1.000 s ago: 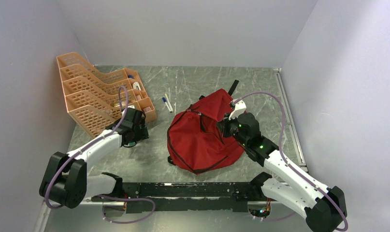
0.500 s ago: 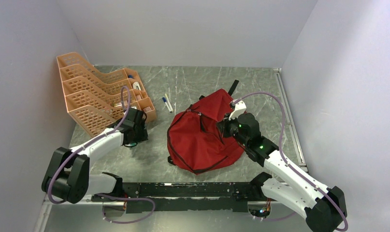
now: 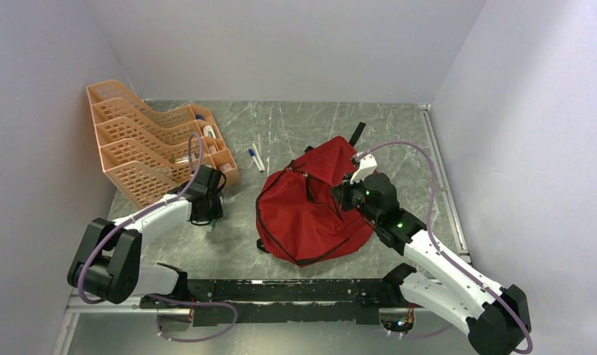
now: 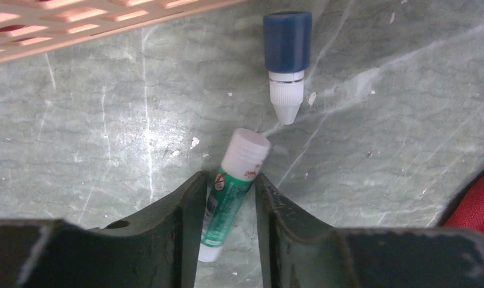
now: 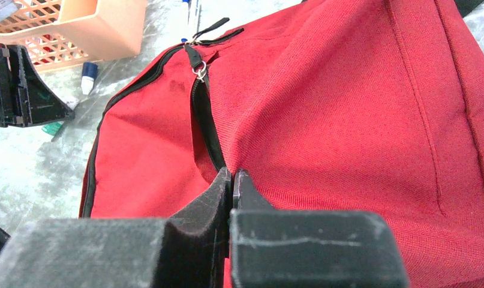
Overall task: Pack the student bag
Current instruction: Pick up the stationery from the center of the board.
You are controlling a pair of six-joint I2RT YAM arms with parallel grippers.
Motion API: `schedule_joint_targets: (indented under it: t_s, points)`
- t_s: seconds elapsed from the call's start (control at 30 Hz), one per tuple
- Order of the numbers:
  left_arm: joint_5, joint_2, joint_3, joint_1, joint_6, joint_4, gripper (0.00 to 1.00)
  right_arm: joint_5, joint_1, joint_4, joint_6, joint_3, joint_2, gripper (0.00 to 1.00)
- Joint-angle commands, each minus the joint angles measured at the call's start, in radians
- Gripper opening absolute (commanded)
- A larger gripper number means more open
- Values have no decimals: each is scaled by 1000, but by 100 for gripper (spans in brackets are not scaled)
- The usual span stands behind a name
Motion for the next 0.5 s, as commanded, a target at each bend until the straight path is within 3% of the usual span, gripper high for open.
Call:
schedule_joint_targets:
  t_s: [0.0, 0.23, 0.27, 0.3, 0.33, 0.47]
  points:
    - [33, 5, -5, 9, 6, 26, 37, -21, 5, 27, 9, -6, -8, 0]
    - [71, 10, -12, 9, 25, 45, 25, -21, 5, 26, 9, -5, -10, 0]
    - [83, 11, -14, 9, 30, 52, 20, -21, 5, 25, 9, -5, -12, 0]
    - [101, 12, -16, 9, 38, 59, 8, -19, 5, 24, 8, -5, -12, 0]
    - [117, 11, -16, 9, 44, 66, 5, -18, 5, 23, 8, -5, -13, 0]
    - [202, -27, -1, 8, 66, 60, 5, -15, 5, 18, 10, -2, -19, 0]
